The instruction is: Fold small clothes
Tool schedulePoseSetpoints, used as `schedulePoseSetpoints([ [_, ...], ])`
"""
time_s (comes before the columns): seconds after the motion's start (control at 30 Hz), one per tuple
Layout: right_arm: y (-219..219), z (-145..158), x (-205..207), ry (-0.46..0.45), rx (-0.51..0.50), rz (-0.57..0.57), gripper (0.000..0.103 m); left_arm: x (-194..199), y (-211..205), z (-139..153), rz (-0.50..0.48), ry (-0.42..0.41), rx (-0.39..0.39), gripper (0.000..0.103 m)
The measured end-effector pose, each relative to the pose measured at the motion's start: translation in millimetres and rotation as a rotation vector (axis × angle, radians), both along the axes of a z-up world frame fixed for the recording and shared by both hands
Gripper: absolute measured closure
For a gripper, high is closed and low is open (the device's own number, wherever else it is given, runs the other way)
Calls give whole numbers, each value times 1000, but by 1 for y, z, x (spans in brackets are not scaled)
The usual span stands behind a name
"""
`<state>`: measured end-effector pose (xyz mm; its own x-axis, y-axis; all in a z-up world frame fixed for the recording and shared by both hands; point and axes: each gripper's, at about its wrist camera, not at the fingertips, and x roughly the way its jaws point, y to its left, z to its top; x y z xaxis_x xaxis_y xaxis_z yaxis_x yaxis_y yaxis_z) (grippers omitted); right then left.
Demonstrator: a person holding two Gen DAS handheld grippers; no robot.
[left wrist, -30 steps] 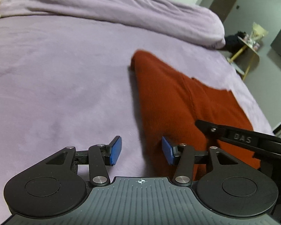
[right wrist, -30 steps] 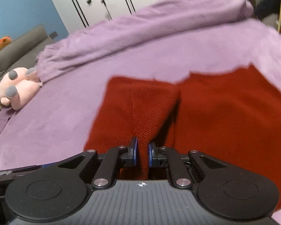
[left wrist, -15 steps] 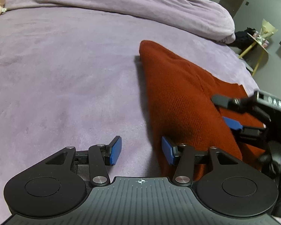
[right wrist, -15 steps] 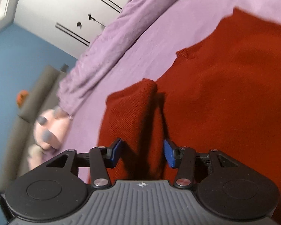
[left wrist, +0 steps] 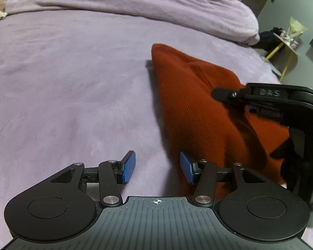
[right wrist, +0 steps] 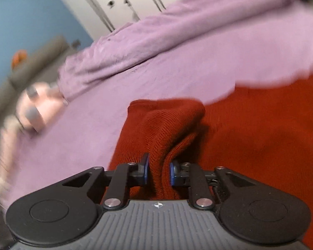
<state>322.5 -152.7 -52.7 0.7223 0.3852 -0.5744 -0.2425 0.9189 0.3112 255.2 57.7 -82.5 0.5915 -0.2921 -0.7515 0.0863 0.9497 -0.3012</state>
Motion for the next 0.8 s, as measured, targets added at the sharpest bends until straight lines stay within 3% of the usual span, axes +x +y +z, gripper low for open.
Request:
schedulePoseSetpoints([
  [0.17,-11,50,-26,-195,-186,-29,92,-15,-21,11,-76,-28,-15,43],
  [0.27,-37,49,-30,-184,-223,-82,92,-13,-46,8,-124,-31,-4,42],
  [0.37,-62,24,-26,-109,-272,-143,92,-5,-70,-2,-148,-19,21,40],
  [0.43,-82,0,-23,-32,-235,-164,92,-2,-76,-7,-156,-4,12,40],
  [0.5,-103,-20,-22,14,-134,-167,89,5,-77,-11,-154,39,-25,40],
  [0.53,-111,-22,-24,11,-61,-173,83,6,-76,-11,-151,51,-33,40],
  [0.63,-138,-29,-24,66,186,-177,48,7,-79,-10,-170,41,-7,39],
  [0.67,-141,-32,-22,76,240,-176,46,8,-81,-10,-175,40,0,38],
  [0.73,-135,-35,-17,92,253,-171,46,7,-82,-10,-176,46,3,37],
  [0.8,-122,-31,-12,90,180,-160,51,4,-88,-9,-185,48,5,37],
])
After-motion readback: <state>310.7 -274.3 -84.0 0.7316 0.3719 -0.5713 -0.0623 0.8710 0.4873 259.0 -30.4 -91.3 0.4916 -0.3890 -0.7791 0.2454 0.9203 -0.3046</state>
